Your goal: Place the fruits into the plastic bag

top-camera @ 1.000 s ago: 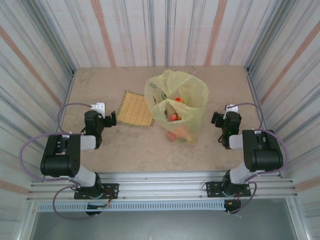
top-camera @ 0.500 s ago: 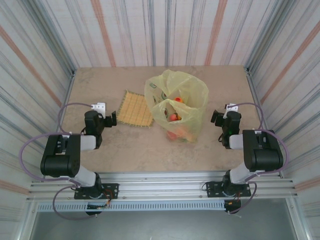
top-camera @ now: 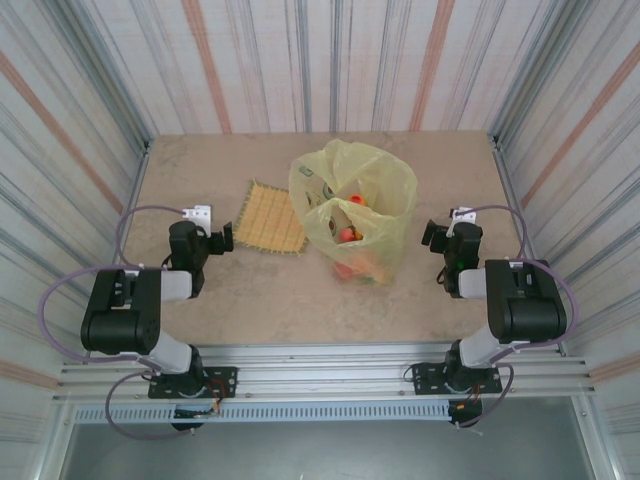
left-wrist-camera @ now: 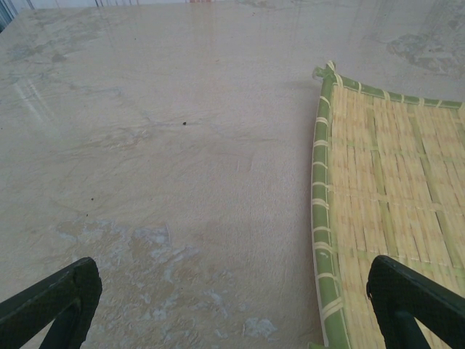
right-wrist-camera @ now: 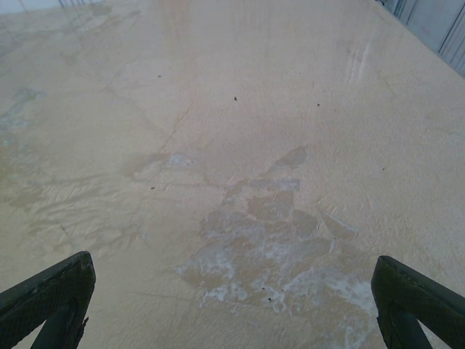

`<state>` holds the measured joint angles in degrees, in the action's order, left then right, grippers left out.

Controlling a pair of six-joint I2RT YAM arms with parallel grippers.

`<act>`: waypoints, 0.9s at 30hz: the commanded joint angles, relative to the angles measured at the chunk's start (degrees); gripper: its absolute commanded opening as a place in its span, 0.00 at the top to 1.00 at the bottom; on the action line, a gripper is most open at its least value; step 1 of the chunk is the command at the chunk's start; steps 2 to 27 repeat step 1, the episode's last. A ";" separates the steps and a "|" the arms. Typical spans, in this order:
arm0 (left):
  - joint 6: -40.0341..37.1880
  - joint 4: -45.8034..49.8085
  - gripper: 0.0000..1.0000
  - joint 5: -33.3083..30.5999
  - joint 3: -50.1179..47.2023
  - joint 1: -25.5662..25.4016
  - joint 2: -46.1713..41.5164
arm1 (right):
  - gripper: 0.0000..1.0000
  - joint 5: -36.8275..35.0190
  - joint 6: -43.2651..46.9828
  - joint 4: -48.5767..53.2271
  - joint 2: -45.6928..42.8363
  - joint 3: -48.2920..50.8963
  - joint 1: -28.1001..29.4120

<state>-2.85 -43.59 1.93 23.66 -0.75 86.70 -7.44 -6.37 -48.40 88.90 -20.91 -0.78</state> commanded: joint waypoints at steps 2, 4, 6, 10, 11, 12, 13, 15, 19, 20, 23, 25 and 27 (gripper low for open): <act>-1.27 -1.40 0.01 0.15 -0.06 -0.32 -0.24 | 0.01 0.30 0.31 -0.82 -0.41 -1.06 -0.16; -1.27 -1.40 0.01 0.15 -0.06 -0.32 -0.24 | 0.01 0.30 0.31 -0.82 -0.41 -1.06 -0.16; -1.27 -1.40 0.01 0.15 -0.06 -0.32 -0.24 | 0.01 0.30 0.31 -0.82 -0.41 -1.06 -0.16; -1.27 -1.40 0.01 0.15 -0.06 -0.32 -0.24 | 0.01 0.30 0.31 -0.82 -0.41 -1.06 -0.16; -1.27 -1.40 0.01 0.15 -0.06 -0.32 -0.24 | 0.01 0.30 0.31 -0.82 -0.41 -1.06 -0.16; -1.27 -1.40 0.01 0.15 -0.06 -0.32 -0.24 | 0.01 0.30 0.31 -0.82 -0.41 -1.06 -0.16; -1.27 -1.40 0.01 0.15 -0.06 -0.32 -0.24 | 0.01 0.30 0.31 -0.82 -0.41 -1.06 -0.16; -1.27 -1.40 0.01 0.15 -0.06 -0.32 -0.24 | 0.01 0.30 0.31 -0.82 -0.41 -1.06 -0.16; -1.27 -1.40 0.01 0.15 -0.06 -0.32 -0.24 | 0.01 0.30 0.31 -0.82 -0.41 -1.06 -0.16; -1.27 -1.40 0.01 0.15 -0.06 -0.32 -0.24 | 0.01 0.30 0.31 -0.82 -0.41 -1.06 -0.16; -1.27 -1.40 0.01 0.15 -0.06 -0.32 -0.24 | 0.01 0.30 0.31 -0.82 -0.41 -1.06 -0.16; -1.27 -1.40 0.01 0.15 -0.06 -0.32 -0.24 | 0.01 0.30 0.31 -0.82 -0.41 -1.06 -0.16; -1.27 -1.40 0.01 0.15 -0.06 -0.32 -0.24 | 0.01 0.30 0.31 -0.82 -0.41 -1.06 -0.16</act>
